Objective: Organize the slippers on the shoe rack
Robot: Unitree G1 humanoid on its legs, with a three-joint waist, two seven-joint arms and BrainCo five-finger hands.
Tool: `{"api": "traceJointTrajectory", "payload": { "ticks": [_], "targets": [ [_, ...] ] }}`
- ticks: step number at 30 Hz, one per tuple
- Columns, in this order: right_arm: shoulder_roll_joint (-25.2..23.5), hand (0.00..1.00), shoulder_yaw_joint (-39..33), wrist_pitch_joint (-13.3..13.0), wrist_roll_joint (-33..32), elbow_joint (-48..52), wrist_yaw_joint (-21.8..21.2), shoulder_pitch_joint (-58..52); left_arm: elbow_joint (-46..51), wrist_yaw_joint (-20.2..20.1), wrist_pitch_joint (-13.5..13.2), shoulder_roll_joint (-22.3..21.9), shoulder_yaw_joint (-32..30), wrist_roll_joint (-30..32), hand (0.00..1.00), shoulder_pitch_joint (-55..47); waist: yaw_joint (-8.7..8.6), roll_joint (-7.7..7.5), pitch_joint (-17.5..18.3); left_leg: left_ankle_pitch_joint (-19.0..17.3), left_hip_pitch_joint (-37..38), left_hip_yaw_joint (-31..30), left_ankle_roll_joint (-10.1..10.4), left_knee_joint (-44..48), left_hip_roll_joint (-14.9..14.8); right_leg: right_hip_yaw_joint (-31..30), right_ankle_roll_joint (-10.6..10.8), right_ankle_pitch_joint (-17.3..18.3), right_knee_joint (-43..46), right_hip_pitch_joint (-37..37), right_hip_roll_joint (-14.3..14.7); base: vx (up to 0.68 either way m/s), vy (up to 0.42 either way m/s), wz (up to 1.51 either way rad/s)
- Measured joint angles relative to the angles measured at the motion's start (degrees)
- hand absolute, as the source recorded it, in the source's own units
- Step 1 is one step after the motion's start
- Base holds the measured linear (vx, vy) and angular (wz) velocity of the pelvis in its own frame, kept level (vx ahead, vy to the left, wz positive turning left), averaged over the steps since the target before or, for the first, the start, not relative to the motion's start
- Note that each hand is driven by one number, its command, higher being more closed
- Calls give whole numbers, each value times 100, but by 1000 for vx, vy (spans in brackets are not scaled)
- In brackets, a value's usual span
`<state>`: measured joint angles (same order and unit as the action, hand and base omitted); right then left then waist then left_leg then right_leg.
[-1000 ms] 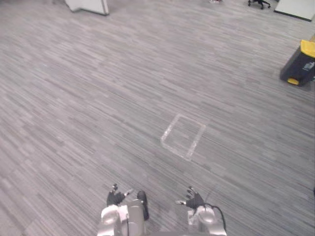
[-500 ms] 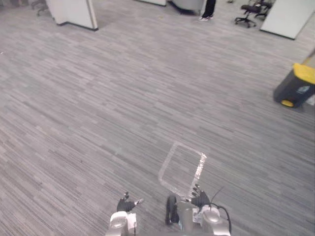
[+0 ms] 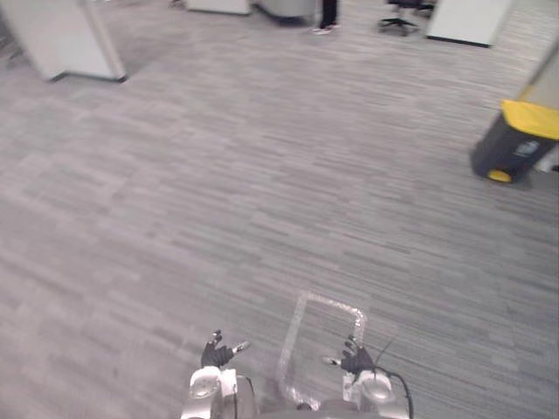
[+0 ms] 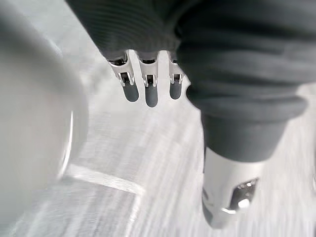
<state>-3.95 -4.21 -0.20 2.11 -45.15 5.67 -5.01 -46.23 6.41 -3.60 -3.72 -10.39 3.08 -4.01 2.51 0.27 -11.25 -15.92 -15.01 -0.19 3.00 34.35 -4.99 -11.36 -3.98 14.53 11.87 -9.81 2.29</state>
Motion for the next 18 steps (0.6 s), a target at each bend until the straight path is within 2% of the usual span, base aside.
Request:
{"api": "traceJointTrajectory", "payload": {
  "ticks": [1, 2, 3, 4, 5, 6, 7, 8, 9, 10, 11, 12, 13, 14, 15, 16, 17, 18],
  "targets": [
    [4, 0, -6, -1, 0, -8, 3, -10, -1, 5, -3, -6, 4, -4, 0, -4, 0, 6, 7, 54, 0, -154, 43, -256, 74, -93, 35, 42, 10, -29, -29, 428, 371, -157],
    [49, 0, -1, -12, 12, -92, 4, -87, -42, 3, -4, -4, 32, -61, 0, -61, 29, 146, 134, 450, 10, -642, 286, -811, 90, -505, 210, 353, 166, -30, 37, 455, 413, -153],
    [52, 0, 49, 11, 13, -160, 2, -82, -57, 26, 3, 80, 4, -91, 0, -89, 48, 97, 261, 504, 78, -472, 176, -570, 189, -810, 312, 571, 464, -24, -53, 552, 480, -147],
    [52, 0, 115, 16, 14, -174, -21, -90, -55, 39, 14, 119, 3, -94, 0, -112, 45, 33, 302, 432, 123, -325, 129, -571, 204, -859, 340, 587, 575, -20, -118, 478, 375, -114],
    [24, 0, 216, 8, 18, -167, -17, -179, -52, 78, 5, 157, 4, -94, 0, -147, 20, -157, 413, 279, 316, 15, 11, -572, 228, -956, 388, 569, 990, 177, -234, 414, 309, -98],
    [17, 0, 268, 6, 17, -166, -17, -241, -50, 81, 4, 199, 15, -95, 0, -167, 27, -247, 474, 129, 484, 286, -86, -564, 228, -912, 487, 518, 1332, 315, -303, 386, 295, -101],
    [17, 0, 270, 3, 19, -167, -16, -243, -55, 83, 10, 212, 17, -97, 0, -171, 26, -273, 490, 82, 563, 399, -128, -569, 217, -858, 561, 487, 1506, 362, -331, 348, 266, -100],
    [17, 0, 256, -3, 16, -169, -8, -241, -71, 85, 17, 212, 27, -102, 0, -175, 22, -296, 493, -12, 807, 690, -218, -662, 183, -520, 808, 385, 1973, 593, -451, 311, 237, -118],
    [18, 0, 250, -18, 16, -171, -14, -224, -107, 85, 18, 203, 32, -104, 0, -178, 36, -294, 485, -35, 1132, 1006, -253, -960, 179, 210, 985, 406, 2441, 931, -718, 285, 229, -124],
    [17, 0, 234, -33, 17, -174, -13, -210, -148, 84, 21, 201, 45, -105, 0, -171, 30, -278, 482, -33, 1268, 1131, -256, -1106, 172, 595, 971, 426, 2568, 1048, -843, 271, 228, -127],
    [67, 0, 220, -54, 22, -230, -12, -95, -257, 85, 16, 225, 131, -107, 0, -160, 20, -212, 463, -19, 1606, 1415, -268, -1406, 103, 1560, 796, 532, 2653, 1222, -1061, 212, 157, -109],
    [65, 0, 231, -63, 30, -391, -16, -16, -424, 85, 22, 255, 176, -111, 0, -109, -11, -131, 438, -13, 1890, 1590, -267, -1652, 9, 2216, 656, 609, 2435, 1253, -1049, 203, 127, -101],
    [64, 0, 239, -66, 31, -459, -16, 23, -482, 84, 22, 268, 206, -112, 0, -104, -28, -96, 457, -13, 1965, 1674, -266, -1738, -43, 2373, 625, 616, 2274, 1290, -981, 203, 56, -82],
    [67, 0, 246, -70, 41, -575, -17, 120, -591, 82, 22, 300, 315, -113, 0, -76, -53, -24, 471, -5, 2112, 1843, -252, -1924, -158, 2608, 557, 600, 1872, 1445, -758, 269, 36, -68],
    [80, 0, 245, -73, 49, -602, -17, 189, -706, 81, 25, 312, 374, -112, 0, 14, -64, 41, 432, 25, 2240, 1987, -200, -2094, -231, 2740, 401, 491, 1597, 1678, -594, 290, 14, -66],
    [93, 0, 247, -77, 49, -608, -18, 228, -762, 80, 27, 312, 384, -111, 0, 38, -64, 71, 413, 38, 2315, 2046, -178, -2173, -266, 2815, 343, 405, 1517, 1803, -532, 269, -35, -64],
    [140, 0, 254, -81, 57, -621, -21, 310, -861, 77, 33, 335, 452, -111, 0, 99, -76, 134, 360, 59, 2465, 2205, -142, -2321, -330, 3223, 191, 104, 1300, 2064, -489, 217, -47, -56],
    [167, 0, 260, -82, 69, -644, -24, 338, -924, 73, 34, 371, 487, -111, 0, 108, -75, 126, 349, 67, 2573, 2304, -127, -2383, -318, 3514, 73, -216, 979, 2163, -498, 355, -84, -71]
  ]
}}
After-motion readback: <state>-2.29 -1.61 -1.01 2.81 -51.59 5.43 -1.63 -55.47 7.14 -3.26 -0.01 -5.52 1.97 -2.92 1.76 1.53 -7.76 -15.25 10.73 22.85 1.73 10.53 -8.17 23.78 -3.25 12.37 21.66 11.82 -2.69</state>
